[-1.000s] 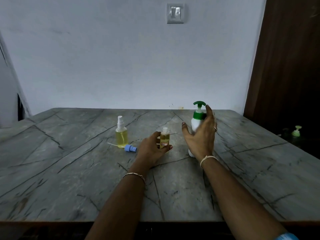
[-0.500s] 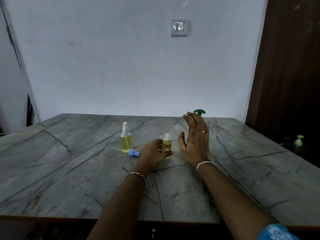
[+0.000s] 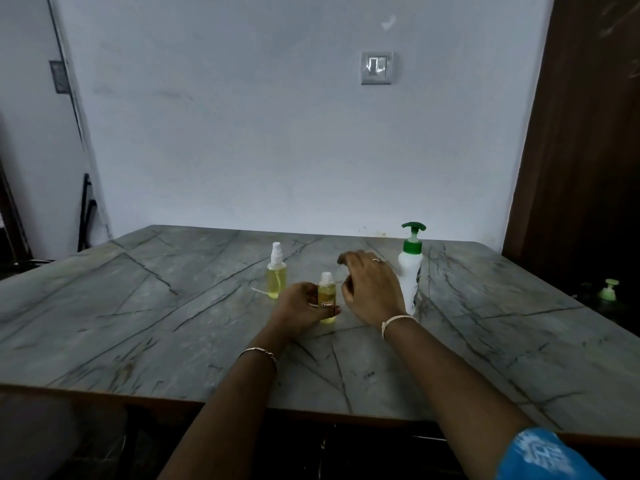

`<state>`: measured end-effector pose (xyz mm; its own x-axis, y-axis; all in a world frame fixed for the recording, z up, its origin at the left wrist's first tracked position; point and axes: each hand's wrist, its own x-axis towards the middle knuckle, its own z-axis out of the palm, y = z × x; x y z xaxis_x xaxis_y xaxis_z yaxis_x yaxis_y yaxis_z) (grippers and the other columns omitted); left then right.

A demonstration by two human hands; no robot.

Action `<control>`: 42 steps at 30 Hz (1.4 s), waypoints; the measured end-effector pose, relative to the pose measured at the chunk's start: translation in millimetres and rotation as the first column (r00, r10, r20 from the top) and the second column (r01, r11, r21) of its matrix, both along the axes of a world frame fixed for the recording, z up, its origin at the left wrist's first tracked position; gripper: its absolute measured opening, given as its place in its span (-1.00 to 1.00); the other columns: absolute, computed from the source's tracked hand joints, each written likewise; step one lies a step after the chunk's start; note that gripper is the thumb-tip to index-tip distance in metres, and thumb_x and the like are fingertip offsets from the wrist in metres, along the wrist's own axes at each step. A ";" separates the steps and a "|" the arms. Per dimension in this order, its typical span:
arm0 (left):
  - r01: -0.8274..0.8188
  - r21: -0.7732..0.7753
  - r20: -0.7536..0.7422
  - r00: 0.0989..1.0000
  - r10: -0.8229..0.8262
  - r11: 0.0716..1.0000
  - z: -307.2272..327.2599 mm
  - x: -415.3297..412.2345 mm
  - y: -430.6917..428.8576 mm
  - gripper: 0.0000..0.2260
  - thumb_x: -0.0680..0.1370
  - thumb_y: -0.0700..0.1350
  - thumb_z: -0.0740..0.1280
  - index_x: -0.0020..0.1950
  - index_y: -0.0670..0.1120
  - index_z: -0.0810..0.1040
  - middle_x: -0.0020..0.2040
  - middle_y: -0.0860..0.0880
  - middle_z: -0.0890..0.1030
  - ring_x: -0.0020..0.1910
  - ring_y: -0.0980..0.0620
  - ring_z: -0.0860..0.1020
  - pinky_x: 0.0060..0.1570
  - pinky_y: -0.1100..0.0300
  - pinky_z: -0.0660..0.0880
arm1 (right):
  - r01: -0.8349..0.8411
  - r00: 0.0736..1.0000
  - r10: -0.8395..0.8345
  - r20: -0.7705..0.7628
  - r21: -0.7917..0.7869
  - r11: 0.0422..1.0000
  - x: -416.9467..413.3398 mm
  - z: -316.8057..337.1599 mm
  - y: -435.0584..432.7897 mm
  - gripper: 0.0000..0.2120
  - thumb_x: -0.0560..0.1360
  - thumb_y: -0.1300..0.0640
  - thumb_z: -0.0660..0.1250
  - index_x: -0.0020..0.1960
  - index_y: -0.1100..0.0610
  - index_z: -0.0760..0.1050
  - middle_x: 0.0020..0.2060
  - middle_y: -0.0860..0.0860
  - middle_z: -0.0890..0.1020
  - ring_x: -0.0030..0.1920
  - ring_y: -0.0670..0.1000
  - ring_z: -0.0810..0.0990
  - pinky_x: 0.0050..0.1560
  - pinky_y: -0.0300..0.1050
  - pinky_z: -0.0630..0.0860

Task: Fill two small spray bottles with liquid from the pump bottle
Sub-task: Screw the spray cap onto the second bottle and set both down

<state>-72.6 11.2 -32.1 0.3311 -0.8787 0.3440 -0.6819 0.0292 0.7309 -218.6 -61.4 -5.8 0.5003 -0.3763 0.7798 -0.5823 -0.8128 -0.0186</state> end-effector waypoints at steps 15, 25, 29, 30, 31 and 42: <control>-0.116 -0.054 0.068 0.990 0.120 0.992 6.8 66.6 57.2 -0.67 0.26 0.06 0.58 -0.04 0.00 0.66 -0.19 0.09 0.67 -0.22 0.26 0.59 -0.29 0.52 0.40 | -0.090 0.993 0.114 -0.004 0.588 0.804 74.0 -37.7 8.8 -0.60 0.42 -0.01 0.43 0.23 0.08 0.55 0.18 0.06 0.57 0.17 0.08 0.53 0.15 -0.05 0.47; -0.131 -0.048 0.089 0.987 0.135 0.990 5.1 75.9 59.6 -0.54 0.24 0.10 0.58 0.06 -0.03 0.63 -0.10 0.07 0.68 -0.16 0.23 0.60 -0.20 0.52 0.43 | -0.017 0.999 0.040 -0.030 0.546 0.838 94.8 -40.2 9.6 -0.72 0.43 -0.09 0.40 0.10 -0.04 0.56 0.07 -0.01 0.61 0.09 0.06 0.55 0.09 -0.02 0.44; -0.124 -0.038 0.088 0.988 0.127 0.992 6.0 72.9 60.2 -0.55 0.27 0.08 0.58 0.08 -0.03 0.61 -0.06 0.06 0.67 -0.15 0.22 0.58 -0.20 0.50 0.42 | -0.014 1.000 0.021 -0.007 0.549 0.836 87.3 -37.1 11.2 -0.76 0.47 -0.08 0.37 0.09 -0.01 0.53 0.02 -0.02 0.63 0.09 0.06 0.55 0.09 -0.04 0.40; -0.127 -0.033 0.088 0.988 0.129 0.991 6.3 71.8 59.4 -0.55 0.27 0.08 0.57 0.09 -0.04 0.61 -0.05 0.05 0.67 -0.15 0.22 0.57 -0.20 0.49 0.41 | -0.022 1.000 0.022 0.007 0.553 0.833 83.8 -35.2 11.4 -0.77 0.47 -0.08 0.37 0.07 -0.01 0.53 0.00 -0.02 0.64 0.07 0.06 0.56 0.09 -0.04 0.41; -0.131 -0.028 0.086 0.987 0.133 0.991 6.4 70.8 58.6 -0.55 0.28 0.08 0.57 0.10 -0.04 0.60 -0.04 0.05 0.66 -0.14 0.20 0.57 -0.17 0.44 0.43 | -0.037 0.999 0.028 0.023 0.561 0.827 79.6 -33.4 11.7 -0.78 0.46 -0.08 0.38 0.05 -0.02 0.53 -0.02 -0.03 0.64 0.04 0.05 0.57 0.09 -0.04 0.43; -0.145 -0.021 0.086 0.986 0.146 0.989 7.7 39.3 51.9 -0.56 0.31 0.08 0.55 0.10 -0.08 0.60 -0.03 0.02 0.64 -0.04 0.11 0.58 -0.08 0.30 0.42 | -0.326 0.926 0.099 0.365 0.637 0.698 26.2 -9.1 11.7 -0.84 0.38 0.09 0.51 -0.07 0.00 0.58 -0.32 -0.04 0.62 -0.29 -0.08 0.56 -0.36 -0.38 0.39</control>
<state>-33.2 63.1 -24.4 0.4235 -0.8179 0.3896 -0.7404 -0.0647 0.6690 -192.4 -49.7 -15.0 0.4363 -0.7661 0.4720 -0.2710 -0.6120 -0.7430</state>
